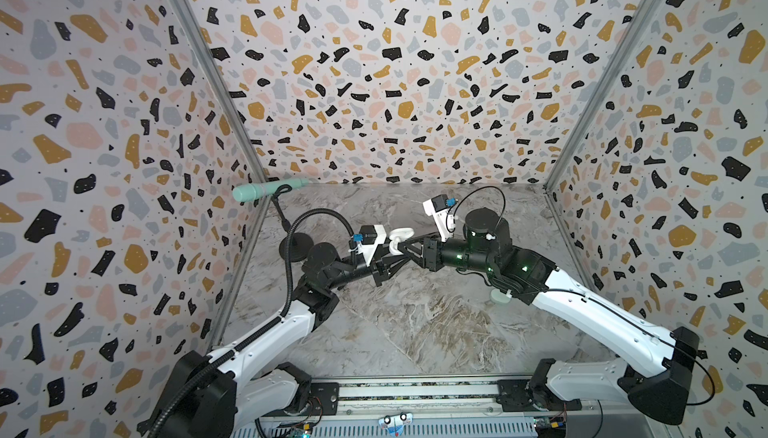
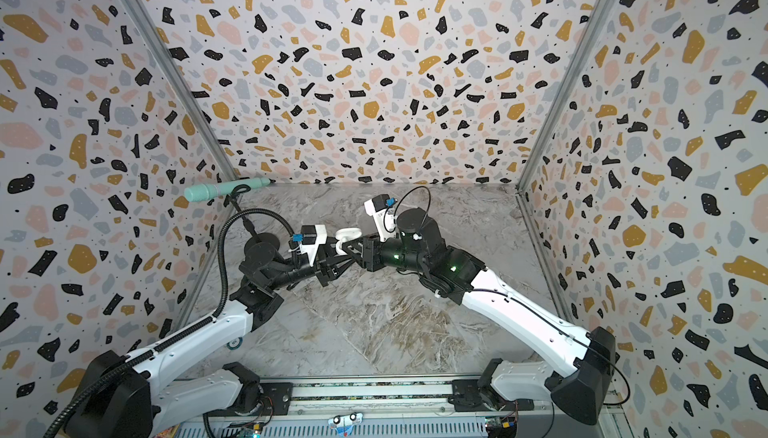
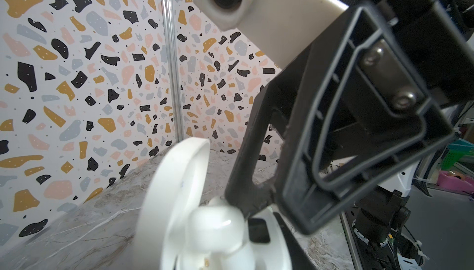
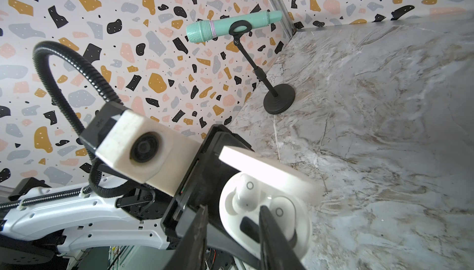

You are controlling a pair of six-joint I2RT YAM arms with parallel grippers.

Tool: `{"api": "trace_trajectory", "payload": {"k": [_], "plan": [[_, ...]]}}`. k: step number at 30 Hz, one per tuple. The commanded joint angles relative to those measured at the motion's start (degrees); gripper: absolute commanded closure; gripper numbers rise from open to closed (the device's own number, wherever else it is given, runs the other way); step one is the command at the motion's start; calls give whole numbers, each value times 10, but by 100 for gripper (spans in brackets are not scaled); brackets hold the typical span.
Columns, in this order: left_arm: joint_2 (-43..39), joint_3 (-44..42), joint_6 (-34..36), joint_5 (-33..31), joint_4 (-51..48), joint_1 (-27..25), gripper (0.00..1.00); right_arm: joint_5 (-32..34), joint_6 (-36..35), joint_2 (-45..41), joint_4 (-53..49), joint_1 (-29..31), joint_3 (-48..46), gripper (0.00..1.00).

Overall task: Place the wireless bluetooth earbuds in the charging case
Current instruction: 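Press the earbud down into the empty case slot with the right gripper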

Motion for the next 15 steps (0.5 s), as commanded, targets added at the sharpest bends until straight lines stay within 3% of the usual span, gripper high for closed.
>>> {"api": "trace_trajectory", "payload": {"k": [1,15], "plan": [[-14,3,8,8,39,-4,87,1,-15,5,-9,0,36,65],[-15,3,8,9,41,-4,87,-34,-22,37,-13,1,66,65]]}}
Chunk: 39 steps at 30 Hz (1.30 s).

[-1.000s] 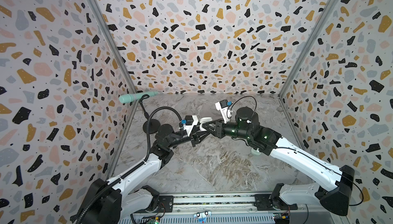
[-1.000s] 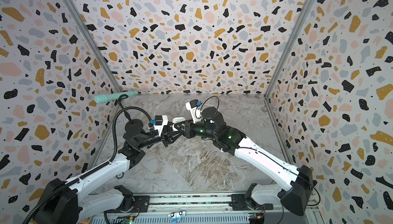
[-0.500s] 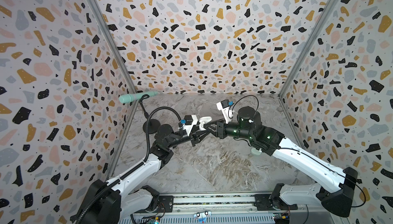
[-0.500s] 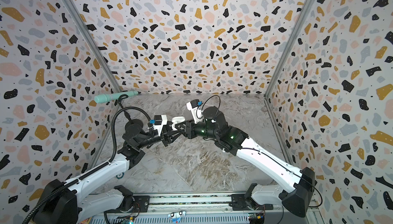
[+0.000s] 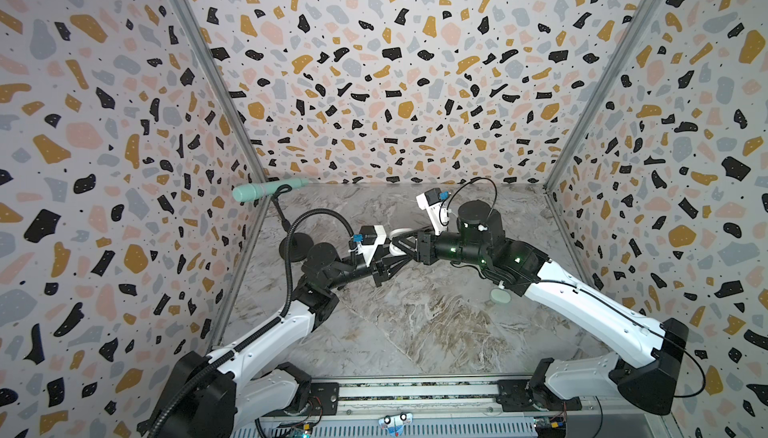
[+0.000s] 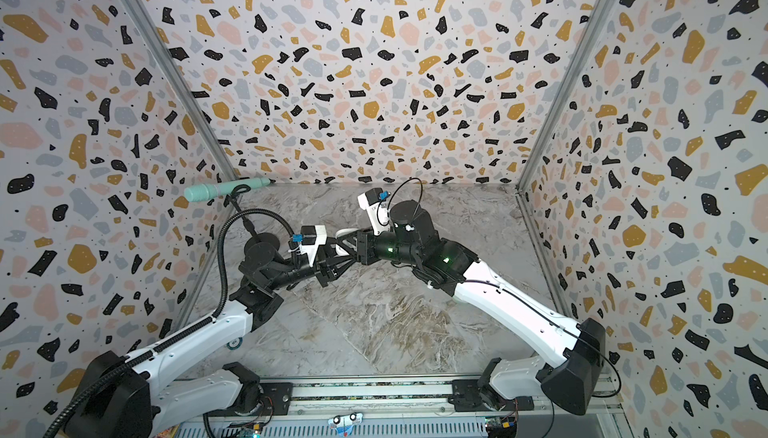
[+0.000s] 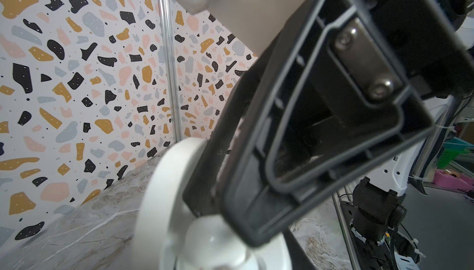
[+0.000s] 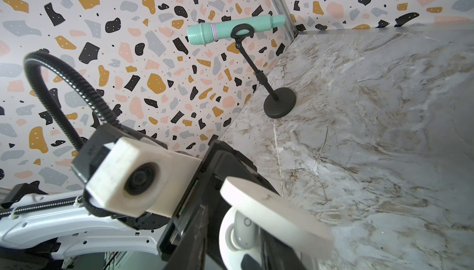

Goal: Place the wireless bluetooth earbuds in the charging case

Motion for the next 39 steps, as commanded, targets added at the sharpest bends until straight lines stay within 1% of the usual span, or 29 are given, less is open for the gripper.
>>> {"api": "trace_trajectory", "payload": {"k": [1,5,11,17,20,23,28,32,39], "plan": [[-13,3,8,9,41,-4,86,-17,-7,-2,-4,1,26,65],[-12,4,7,9,42,-4,87,-20,-6,-3,-5,1,29,65],[-11,2,8,6,40,-4,87,4,-15,-10,-31,1,41,65],[-7,-2,11,1,37,-4,87,23,-25,-20,-94,3,77,65],[-7,-1,14,0,32,-4,86,47,-37,-20,-142,2,112,65],[-7,0,16,2,29,-4,86,68,-54,-6,-186,-9,146,65],[-7,-1,15,4,30,-5,86,52,-71,29,-205,-43,181,64],[-7,-3,12,4,34,-6,86,45,-90,74,-231,-46,232,64],[-4,-3,10,4,40,-7,86,28,-103,119,-251,-46,278,64]]}}
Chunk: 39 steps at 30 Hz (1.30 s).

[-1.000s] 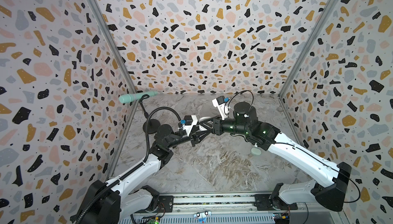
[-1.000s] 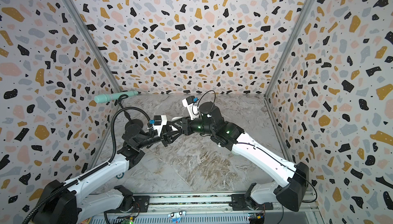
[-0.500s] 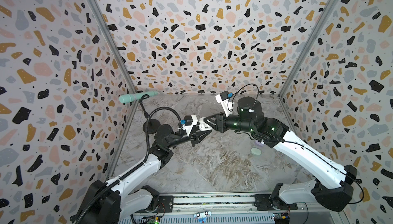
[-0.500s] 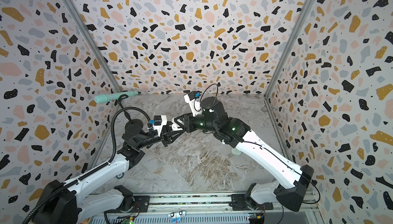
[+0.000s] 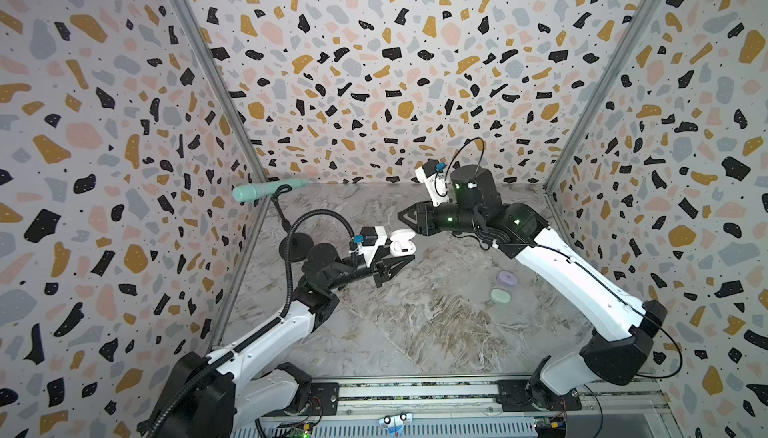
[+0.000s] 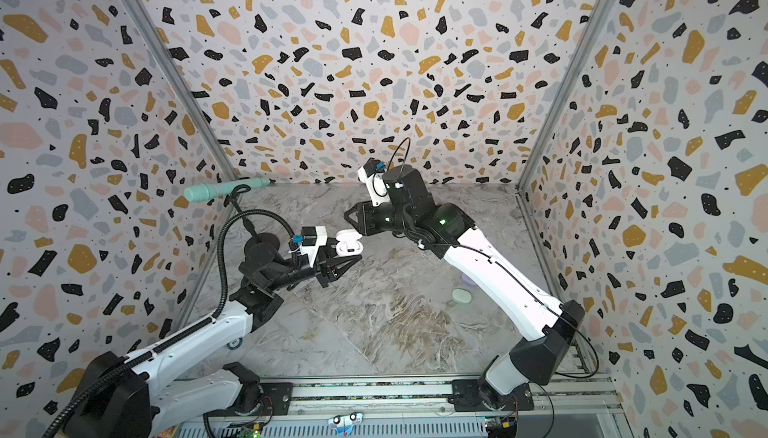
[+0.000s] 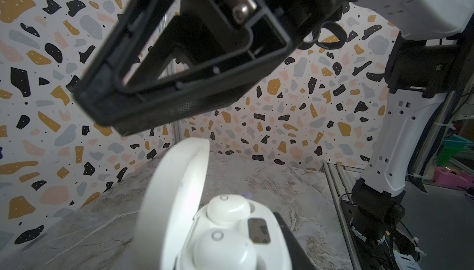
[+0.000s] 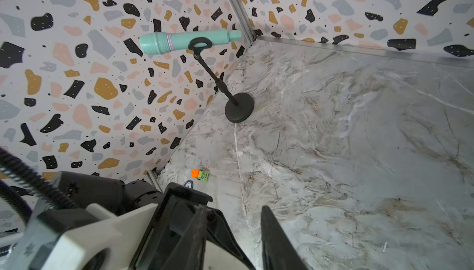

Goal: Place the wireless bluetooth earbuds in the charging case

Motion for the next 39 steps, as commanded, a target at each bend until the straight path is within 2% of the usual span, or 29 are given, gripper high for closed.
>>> {"api": "trace_trajectory", "payload": {"k": [1,9,19,26,28,35,39], "plan": [[-4,-3,4,5,39,-3,86,-15,-16,-8,-27,3,29,64],[-3,-3,4,3,38,-3,86,-6,-2,-34,-40,25,-1,64],[-3,3,9,2,32,-3,86,19,33,-72,-30,64,-81,64],[-6,5,13,2,23,-2,86,45,31,-69,-44,67,-66,63],[-5,4,12,2,23,-3,86,55,30,-69,-58,62,-54,60],[-6,1,17,-1,12,-3,86,74,28,-74,-116,39,-22,37],[-4,1,23,-3,7,-5,86,61,29,-61,-132,39,-15,31]]}}
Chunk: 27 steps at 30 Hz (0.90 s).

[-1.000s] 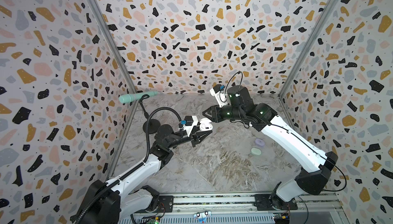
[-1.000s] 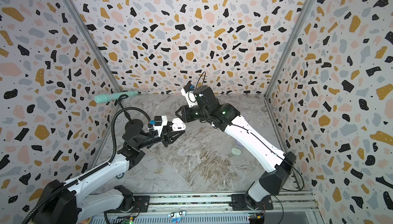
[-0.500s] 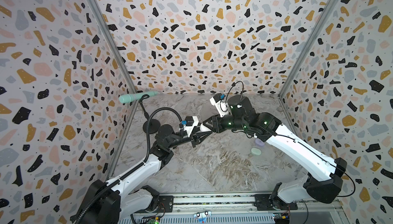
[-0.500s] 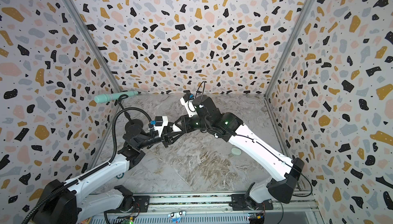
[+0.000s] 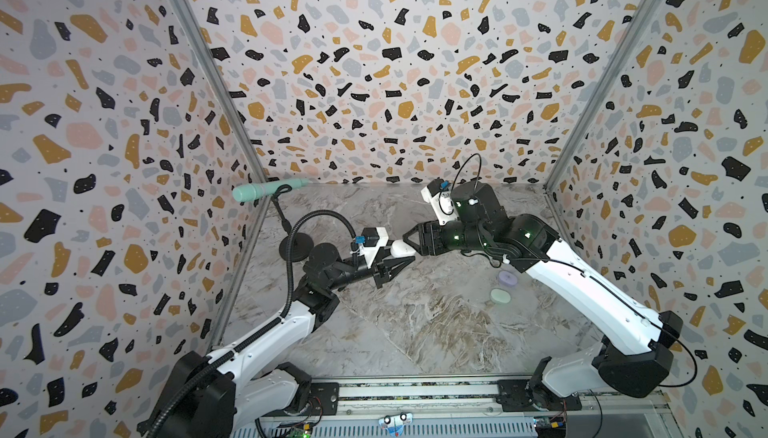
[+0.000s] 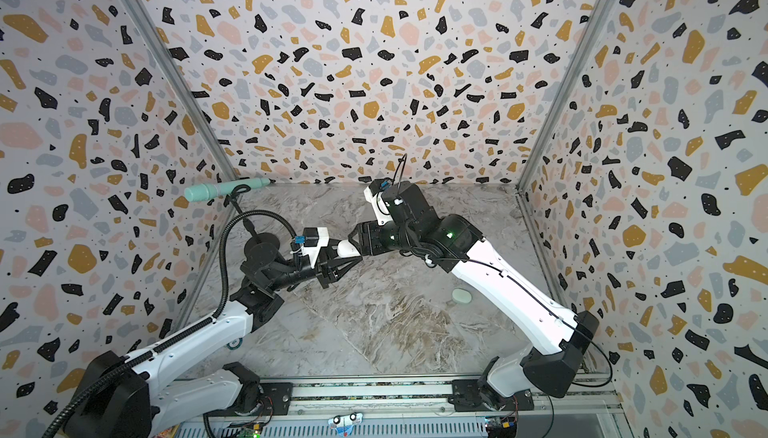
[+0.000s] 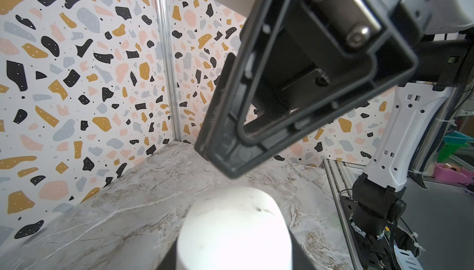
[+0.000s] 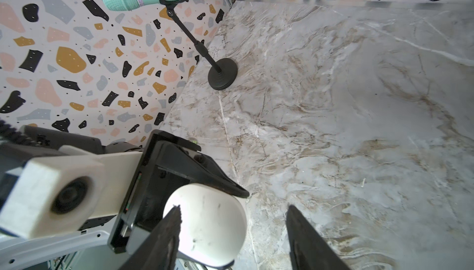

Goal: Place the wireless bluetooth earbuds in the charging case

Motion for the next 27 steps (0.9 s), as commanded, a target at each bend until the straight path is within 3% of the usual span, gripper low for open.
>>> {"api": "trace_trajectory", "payload": {"k": [1,10,14,21,27], "plan": [[-4,3,15,-1,19,-4,86,-6,0,4,-37,2,25,29],[1,4,22,-3,13,-7,86,-7,4,47,-52,27,58,14],[0,3,25,-4,10,-9,86,-10,8,60,-54,30,62,14],[-4,3,27,-7,8,-9,86,-14,11,65,-55,33,61,18],[-5,3,27,-7,8,-9,86,-16,14,64,-48,33,56,30]]}}
